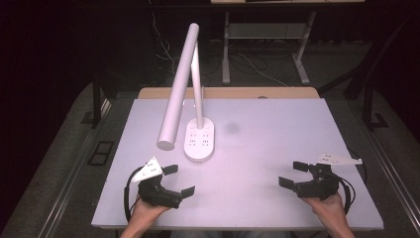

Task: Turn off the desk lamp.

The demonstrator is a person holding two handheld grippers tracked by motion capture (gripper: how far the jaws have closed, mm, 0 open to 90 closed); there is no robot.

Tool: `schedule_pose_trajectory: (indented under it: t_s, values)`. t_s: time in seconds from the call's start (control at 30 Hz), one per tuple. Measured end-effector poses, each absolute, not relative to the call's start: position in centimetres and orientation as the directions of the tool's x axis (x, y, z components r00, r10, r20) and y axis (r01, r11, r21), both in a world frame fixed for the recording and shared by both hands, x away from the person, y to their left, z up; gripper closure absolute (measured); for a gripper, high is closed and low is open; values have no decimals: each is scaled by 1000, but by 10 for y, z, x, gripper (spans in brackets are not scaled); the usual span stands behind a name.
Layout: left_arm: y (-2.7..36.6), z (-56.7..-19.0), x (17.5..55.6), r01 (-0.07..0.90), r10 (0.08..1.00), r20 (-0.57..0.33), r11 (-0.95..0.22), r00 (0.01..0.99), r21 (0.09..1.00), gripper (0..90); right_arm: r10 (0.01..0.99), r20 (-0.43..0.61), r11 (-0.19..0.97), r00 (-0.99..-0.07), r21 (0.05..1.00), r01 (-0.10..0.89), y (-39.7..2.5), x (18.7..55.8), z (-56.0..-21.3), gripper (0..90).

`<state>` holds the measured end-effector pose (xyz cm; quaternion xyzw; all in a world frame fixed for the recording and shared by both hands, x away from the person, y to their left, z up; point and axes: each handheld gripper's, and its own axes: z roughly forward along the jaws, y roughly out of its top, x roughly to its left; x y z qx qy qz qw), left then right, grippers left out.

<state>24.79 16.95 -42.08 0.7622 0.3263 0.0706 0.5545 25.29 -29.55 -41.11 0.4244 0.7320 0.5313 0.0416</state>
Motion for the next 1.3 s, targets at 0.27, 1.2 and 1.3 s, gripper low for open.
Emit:
schedule_pose_trajectory:
  t_s: [0.27,1.2,1.3]
  values:
    - [169,-421,248,419,579,-250,-177,776,891,0,673,379,90,-636,811,579,-294,251,-410,6]
    - [171,-421,248,422,585,-256,-166,770,891,0,672,353,174,-651,779,602,-284,254,-403,7]
    - [171,-421,248,422,587,-255,-165,769,892,0,670,351,184,-654,775,604,-282,256,-401,6]
